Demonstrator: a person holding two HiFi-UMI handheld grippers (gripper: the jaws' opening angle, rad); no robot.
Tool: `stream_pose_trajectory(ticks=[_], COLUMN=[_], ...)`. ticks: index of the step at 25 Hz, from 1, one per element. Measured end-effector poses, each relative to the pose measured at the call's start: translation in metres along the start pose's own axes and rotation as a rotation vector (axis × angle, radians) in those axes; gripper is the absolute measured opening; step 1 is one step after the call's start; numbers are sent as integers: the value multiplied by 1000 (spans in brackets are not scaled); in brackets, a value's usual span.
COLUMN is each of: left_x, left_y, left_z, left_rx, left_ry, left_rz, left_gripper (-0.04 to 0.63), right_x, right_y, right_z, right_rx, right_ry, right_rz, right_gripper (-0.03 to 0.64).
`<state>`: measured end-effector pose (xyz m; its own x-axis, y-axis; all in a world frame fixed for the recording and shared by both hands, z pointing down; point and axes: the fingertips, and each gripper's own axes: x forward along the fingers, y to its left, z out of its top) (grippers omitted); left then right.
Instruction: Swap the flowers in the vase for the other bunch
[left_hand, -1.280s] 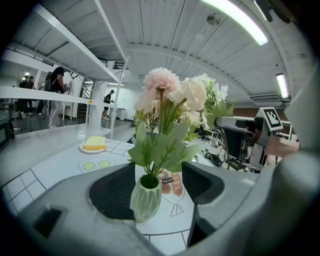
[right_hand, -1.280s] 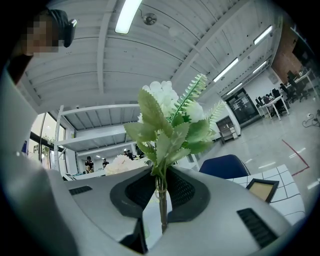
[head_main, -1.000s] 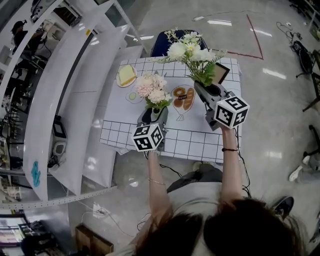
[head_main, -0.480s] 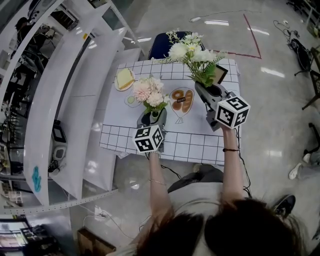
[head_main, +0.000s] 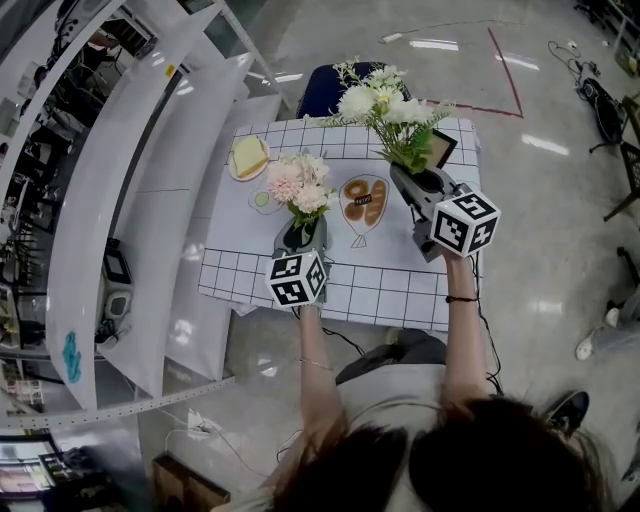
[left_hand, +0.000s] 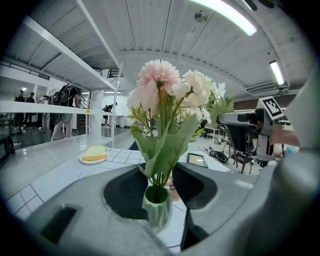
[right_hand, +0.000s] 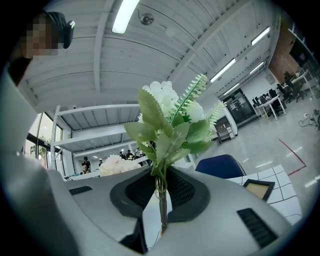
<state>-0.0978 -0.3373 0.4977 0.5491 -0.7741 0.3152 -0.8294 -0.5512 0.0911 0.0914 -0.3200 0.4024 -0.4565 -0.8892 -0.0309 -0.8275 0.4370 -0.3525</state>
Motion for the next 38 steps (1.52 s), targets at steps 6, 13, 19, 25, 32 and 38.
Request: stream_pose_trajectory(ticks=[6, 13, 19, 25, 32, 38], left_x=[-3, -5, -9, -14, -21, -30], left_y=[-1, -3, -5, -5, -5, -5], left_z=[1, 6, 14, 24, 35, 46], left_rx=[10, 13, -1, -16, -36, -40], left_ry=[-6, -24, -37, -53, -70, -85], left_rz=[-5, -10, -16, -20, -20, -12], left_gripper=[137, 118, 106, 97, 95, 94], right_x=[2, 3, 2, 3, 5, 6], right_y=[2, 5, 8, 10, 12, 17], right_z=[-3, -5, -4, -6, -5, -1], right_rx=[4, 3, 3, 4, 2, -4], right_ry=[7, 14, 19, 29, 35, 38], right_rz=[3, 11, 16, 27, 39, 54], right_gripper=[54, 54, 54, 54, 54, 54])
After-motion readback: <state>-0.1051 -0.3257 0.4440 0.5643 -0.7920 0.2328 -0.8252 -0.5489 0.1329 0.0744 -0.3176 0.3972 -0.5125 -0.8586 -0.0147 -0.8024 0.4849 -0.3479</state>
